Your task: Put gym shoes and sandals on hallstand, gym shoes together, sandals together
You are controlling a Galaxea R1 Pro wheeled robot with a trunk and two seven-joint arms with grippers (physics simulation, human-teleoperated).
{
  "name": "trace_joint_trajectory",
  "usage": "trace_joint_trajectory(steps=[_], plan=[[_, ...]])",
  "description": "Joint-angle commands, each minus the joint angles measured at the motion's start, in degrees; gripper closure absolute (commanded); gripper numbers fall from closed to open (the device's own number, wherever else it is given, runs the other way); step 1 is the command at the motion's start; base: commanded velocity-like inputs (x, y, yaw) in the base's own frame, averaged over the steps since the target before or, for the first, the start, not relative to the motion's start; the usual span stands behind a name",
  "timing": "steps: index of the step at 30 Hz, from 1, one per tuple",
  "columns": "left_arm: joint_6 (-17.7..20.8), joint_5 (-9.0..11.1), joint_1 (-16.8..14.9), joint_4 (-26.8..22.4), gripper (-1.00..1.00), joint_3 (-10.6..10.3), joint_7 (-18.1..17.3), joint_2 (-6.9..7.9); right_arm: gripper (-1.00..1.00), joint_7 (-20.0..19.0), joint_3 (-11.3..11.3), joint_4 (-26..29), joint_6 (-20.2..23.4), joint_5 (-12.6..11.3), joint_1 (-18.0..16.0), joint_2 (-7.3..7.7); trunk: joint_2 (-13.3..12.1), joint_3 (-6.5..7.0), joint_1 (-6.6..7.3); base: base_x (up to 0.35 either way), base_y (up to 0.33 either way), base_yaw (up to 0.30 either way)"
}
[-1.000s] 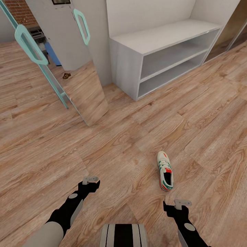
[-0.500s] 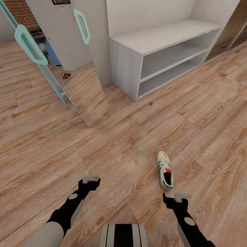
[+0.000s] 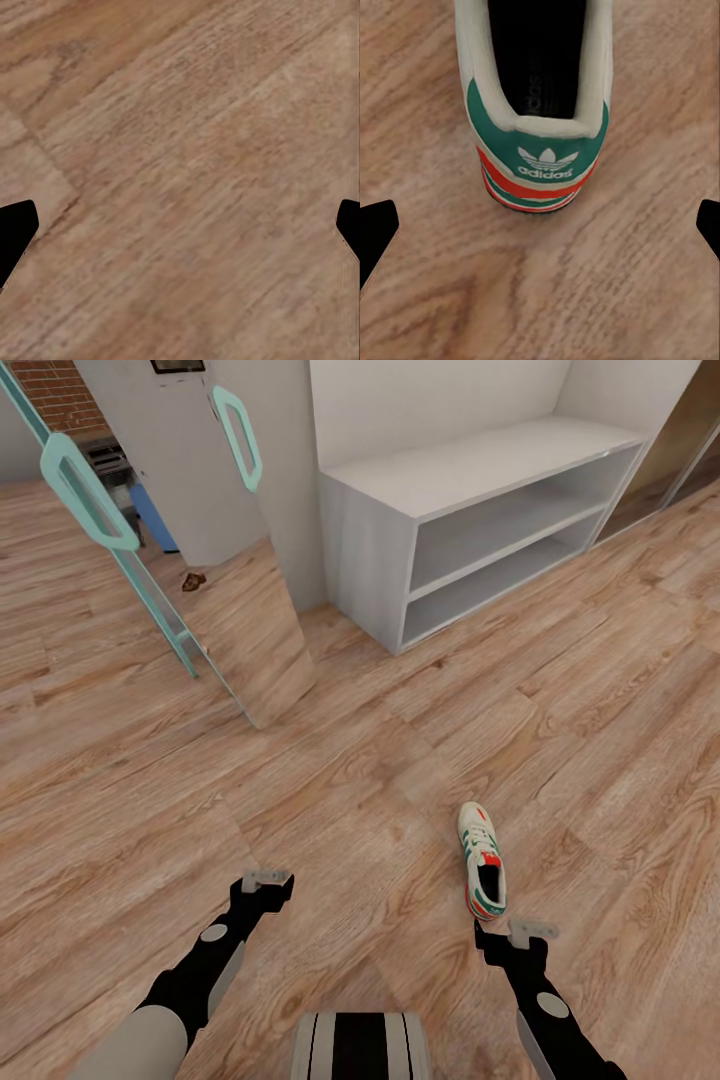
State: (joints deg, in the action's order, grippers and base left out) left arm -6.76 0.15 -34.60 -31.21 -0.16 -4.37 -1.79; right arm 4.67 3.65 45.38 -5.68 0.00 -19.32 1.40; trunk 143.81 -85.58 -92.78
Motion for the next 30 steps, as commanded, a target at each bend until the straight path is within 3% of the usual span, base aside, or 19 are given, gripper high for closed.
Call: trace_joint_trajectory(steps=[1,30], plan=[[-0.2,0.0,0.0,0.0,-1.00,0.0,-0.1,-0.01,-1.00,0.2,-0.1,0.0,-0.2,0.0,0.0,0.01,0.0,-0.03,-0.01,0.185,0.000,0.000],[-0.1,-0.1,0.0,0.0,-1.00,0.0,-0.1,-0.08,-1.00,0.1,-0.1,0.2,-0.2,0.0,0.0,0.09,0.0,-0.03,-0.01,0.086,0.000,0.000]])
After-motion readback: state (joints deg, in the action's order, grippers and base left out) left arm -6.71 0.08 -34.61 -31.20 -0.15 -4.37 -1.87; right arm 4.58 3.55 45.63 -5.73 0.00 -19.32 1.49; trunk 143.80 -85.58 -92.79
